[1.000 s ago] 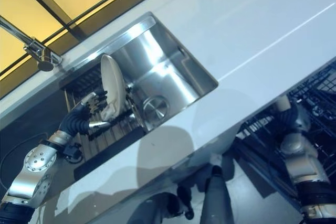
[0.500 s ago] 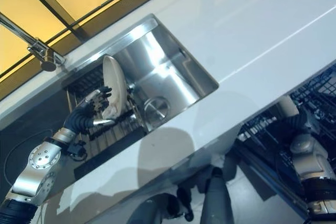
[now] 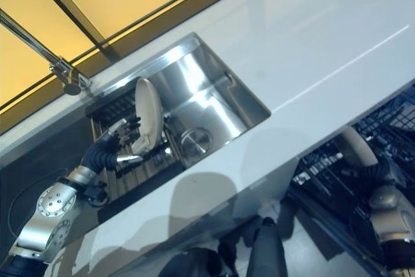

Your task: Pick up plates and place into dishwasher.

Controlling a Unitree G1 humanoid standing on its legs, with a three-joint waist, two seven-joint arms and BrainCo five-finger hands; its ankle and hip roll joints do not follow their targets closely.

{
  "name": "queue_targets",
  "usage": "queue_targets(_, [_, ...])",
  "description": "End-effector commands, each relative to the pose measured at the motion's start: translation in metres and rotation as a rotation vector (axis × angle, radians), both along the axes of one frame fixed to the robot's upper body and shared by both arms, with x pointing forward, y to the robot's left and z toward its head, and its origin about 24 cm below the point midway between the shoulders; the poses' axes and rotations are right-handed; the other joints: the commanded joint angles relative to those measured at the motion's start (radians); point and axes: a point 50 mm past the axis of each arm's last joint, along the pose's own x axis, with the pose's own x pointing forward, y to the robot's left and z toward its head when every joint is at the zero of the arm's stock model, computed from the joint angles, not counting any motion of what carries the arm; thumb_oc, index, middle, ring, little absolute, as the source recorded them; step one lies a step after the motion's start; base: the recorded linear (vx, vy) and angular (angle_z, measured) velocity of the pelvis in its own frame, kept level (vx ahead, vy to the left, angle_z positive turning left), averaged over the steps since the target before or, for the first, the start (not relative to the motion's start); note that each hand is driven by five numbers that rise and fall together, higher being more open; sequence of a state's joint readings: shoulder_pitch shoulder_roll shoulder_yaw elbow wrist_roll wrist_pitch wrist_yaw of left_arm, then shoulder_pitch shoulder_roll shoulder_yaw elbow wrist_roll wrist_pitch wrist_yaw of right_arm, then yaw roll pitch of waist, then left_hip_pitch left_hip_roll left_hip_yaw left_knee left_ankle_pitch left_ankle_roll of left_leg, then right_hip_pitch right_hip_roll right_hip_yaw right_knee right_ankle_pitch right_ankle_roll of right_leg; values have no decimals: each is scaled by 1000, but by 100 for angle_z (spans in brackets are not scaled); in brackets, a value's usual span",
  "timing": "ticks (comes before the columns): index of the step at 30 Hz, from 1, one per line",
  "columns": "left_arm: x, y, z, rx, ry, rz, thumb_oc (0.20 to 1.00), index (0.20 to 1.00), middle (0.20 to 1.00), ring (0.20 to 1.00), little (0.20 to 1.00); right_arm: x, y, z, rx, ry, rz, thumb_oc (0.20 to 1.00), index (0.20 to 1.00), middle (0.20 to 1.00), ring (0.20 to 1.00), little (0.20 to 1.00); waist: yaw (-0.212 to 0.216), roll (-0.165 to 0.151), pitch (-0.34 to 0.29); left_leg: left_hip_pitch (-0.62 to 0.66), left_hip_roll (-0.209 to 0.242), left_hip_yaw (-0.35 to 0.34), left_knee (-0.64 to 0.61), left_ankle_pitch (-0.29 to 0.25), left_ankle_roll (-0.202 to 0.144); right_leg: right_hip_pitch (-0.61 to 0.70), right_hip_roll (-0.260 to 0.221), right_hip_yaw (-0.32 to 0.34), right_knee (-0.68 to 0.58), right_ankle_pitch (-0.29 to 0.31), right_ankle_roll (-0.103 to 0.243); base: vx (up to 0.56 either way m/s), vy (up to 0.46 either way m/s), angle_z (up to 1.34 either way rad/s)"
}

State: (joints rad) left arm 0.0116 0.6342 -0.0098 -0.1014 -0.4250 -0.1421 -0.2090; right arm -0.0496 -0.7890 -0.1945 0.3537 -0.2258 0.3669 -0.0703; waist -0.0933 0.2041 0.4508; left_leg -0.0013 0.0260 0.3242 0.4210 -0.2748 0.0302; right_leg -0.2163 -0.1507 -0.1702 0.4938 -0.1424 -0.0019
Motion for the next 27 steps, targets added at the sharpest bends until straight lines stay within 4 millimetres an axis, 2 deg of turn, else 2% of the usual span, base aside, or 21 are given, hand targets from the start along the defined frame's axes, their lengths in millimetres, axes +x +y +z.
queue_targets(1, [-21,9,10,26,-64,-3,1000,1000,1000,1000,1000,-64,-11,-59,54,280,-124,1000,1000,1000,1000,1000,13,-53,-113,-121,27,5,106,59,8,162,-15,-5,-203,77,97,154,-15,6])
queue_targets(6, [-38,17,-2,47,-12,-3,1000,1000,1000,1000,1000,-96,-6,-76,98,330,-137,1000,1000,1000,1000,1000,20,-87,-166,-52,28,-3,59,60,2,236,-3,-8,-258,89,110,110,-25,12])
queue_targets(13, [-54,26,-11,78,48,-1,1000,1000,1000,1000,1000,-120,5,-91,154,369,-156,1000,1000,1000,1000,1000,30,-133,-243,55,23,-10,-43,71,-13,330,24,-6,-341,102,123,87,-26,3])
queue_targets(18, [-57,31,-12,73,57,19,1000,1000,1000,1000,1000,-124,9,-93,172,340,-189,1000,1000,1000,1000,1000,30,-147,-284,111,14,-12,-107,83,-19,351,39,1,-367,106,124,2,29,2])
queue_targets(19, [-57,32,-12,72,56,24,1000,1000,1000,1000,1000,-124,9,-92,170,331,-194,1000,1000,1000,1000,1000,28,-154,-288,111,12,1,-120,105,-13,344,40,-1,-373,121,116,-67,15,-1])
queue_targets(27, [-58,39,-12,51,49,64,1000,1000,1000,1000,1000,-120,6,-74,105,243,-192,1000,1000,1000,1000,1000,14,-172,-321,159,-6,-8,-183,101,-11,338,57,15,-386,121,117,-23,41,-2])
